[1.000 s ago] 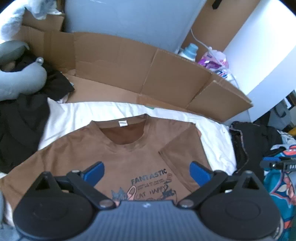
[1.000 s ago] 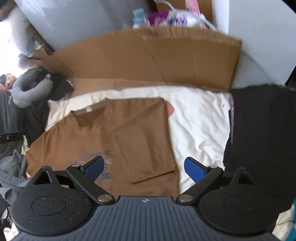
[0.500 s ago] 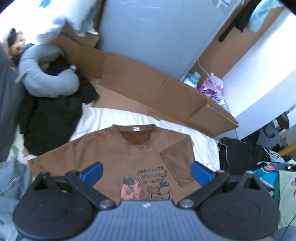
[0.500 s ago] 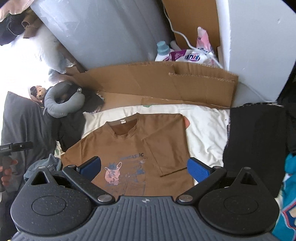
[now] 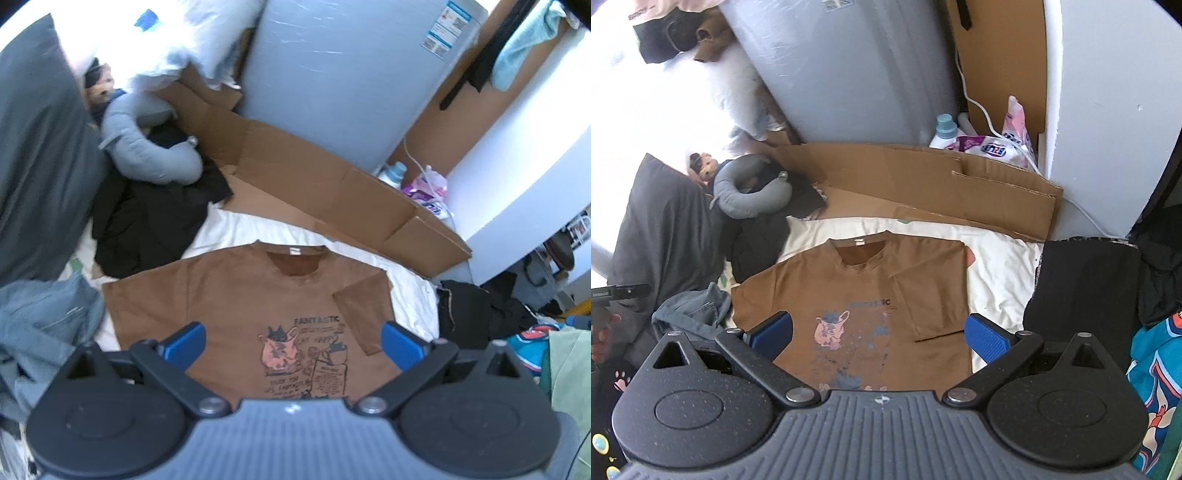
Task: Fold clothes
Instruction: 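Open both tools and lift them off the folded brown t-shirt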
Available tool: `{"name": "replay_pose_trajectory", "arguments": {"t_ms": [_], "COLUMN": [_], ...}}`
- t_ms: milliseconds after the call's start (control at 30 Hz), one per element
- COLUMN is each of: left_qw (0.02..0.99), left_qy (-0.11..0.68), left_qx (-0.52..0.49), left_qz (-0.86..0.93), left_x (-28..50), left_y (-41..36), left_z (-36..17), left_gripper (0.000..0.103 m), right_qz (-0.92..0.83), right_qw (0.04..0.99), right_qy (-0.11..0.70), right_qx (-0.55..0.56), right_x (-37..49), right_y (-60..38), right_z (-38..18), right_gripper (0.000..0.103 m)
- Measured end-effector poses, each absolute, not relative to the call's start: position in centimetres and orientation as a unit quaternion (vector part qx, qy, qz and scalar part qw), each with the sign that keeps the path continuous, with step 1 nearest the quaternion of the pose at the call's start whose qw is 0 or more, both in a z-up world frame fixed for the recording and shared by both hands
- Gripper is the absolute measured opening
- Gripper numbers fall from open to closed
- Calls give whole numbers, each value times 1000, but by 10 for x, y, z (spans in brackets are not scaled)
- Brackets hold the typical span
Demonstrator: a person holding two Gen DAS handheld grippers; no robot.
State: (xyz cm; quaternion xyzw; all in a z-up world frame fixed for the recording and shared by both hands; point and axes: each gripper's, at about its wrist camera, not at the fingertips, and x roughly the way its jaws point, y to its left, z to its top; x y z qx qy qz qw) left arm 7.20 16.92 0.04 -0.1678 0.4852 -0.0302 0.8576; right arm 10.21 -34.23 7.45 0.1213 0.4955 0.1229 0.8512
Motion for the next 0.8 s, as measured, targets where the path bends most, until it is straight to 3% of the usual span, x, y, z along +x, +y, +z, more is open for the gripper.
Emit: {"name": "replay_pose_trajectory", "arguments": {"t_ms": [433, 800], "left_qw": [870, 870], "left_qy": [464, 458], "left_qx": [-163, -175], "left_qz": [27, 54], "left_x": [15, 6], "left_y": [176, 200], "left_z": [-27, -56], "left_gripper": [102, 96], "right_qz": [123, 121], "right_qw": [899, 906], "right_qy": [412, 386], "right_qx": [82, 126], "right_x": [54, 47], "right_y": [-298, -269], "right_z": [57, 20], "right_gripper": [102, 101]}}
